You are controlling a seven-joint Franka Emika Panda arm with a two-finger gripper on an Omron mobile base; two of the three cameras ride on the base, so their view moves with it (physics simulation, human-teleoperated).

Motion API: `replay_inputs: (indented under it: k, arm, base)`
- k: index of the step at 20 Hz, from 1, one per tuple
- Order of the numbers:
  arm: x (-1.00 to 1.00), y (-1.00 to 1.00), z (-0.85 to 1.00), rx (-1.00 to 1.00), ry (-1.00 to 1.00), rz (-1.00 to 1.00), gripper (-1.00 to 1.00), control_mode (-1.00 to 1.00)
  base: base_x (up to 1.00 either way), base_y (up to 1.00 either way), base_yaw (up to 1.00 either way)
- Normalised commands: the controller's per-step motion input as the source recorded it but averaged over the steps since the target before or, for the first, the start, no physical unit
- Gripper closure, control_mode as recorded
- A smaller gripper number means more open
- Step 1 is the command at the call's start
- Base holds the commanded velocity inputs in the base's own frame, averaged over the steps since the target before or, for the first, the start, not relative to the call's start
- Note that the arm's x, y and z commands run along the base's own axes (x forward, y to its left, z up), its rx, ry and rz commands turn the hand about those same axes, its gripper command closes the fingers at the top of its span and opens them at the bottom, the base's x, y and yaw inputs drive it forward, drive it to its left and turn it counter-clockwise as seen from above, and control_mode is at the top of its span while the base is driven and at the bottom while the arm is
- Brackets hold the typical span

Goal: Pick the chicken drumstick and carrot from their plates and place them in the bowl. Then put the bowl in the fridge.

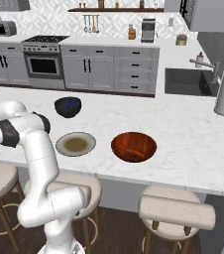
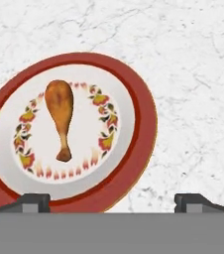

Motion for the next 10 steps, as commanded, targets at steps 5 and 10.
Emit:
replay_inputs:
  k: [5, 10]
  arm:
    - [0.25, 0.10, -0.05, -0.16, 0.01, 0.00, -1.00, -1.00]
    - [0.18, 0.26, -0.47, -0.05, 0.00, 0.00, -1.00, -1.00]
  base:
    - [0.00, 0.00, 0.00]
    - [0.00, 0.00, 0.00]
